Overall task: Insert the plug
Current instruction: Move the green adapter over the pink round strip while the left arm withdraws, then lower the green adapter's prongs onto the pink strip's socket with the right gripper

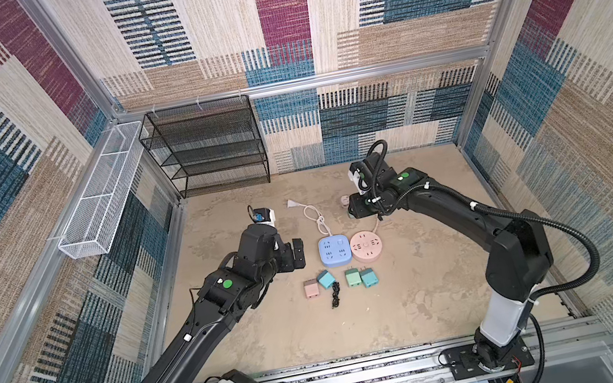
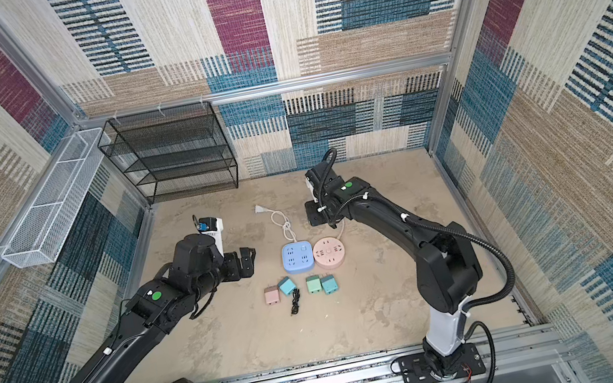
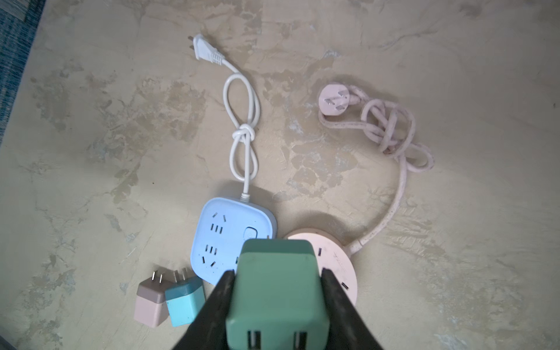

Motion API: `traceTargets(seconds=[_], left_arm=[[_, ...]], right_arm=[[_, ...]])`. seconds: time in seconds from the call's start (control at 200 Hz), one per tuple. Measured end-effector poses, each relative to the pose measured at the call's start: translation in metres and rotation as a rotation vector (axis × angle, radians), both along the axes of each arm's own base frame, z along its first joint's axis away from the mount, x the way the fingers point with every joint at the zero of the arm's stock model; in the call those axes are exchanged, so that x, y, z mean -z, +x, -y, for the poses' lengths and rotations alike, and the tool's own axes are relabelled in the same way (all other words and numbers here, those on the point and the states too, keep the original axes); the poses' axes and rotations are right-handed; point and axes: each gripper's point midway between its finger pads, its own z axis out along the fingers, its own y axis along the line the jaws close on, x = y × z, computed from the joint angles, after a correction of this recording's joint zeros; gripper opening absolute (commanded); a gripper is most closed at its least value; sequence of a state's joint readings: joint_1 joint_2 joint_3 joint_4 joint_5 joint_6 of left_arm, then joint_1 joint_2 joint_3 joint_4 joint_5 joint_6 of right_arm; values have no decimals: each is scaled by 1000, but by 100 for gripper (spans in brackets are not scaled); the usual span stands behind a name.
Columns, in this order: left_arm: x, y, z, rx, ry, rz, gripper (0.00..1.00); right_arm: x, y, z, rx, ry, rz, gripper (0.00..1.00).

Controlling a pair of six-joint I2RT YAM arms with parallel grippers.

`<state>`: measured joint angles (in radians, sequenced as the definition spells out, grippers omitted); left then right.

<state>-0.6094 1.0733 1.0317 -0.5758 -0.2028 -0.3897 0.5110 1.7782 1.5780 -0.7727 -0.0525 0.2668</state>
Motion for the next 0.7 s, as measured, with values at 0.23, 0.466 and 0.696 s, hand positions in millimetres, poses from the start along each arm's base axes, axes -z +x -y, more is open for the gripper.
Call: traceTargets(seconds=[0.23, 0.466, 0.696], left_arm=[[24, -1, 3, 3, 36, -65, 93], [47, -10, 28, 71, 56, -138, 93], [55, -14, 37, 97, 60, -147, 91]], right_arm=[[13, -4, 2, -10, -38, -66, 0], [28, -2, 9, 8, -104, -112, 0], [40, -4, 14, 18, -129, -154, 0]])
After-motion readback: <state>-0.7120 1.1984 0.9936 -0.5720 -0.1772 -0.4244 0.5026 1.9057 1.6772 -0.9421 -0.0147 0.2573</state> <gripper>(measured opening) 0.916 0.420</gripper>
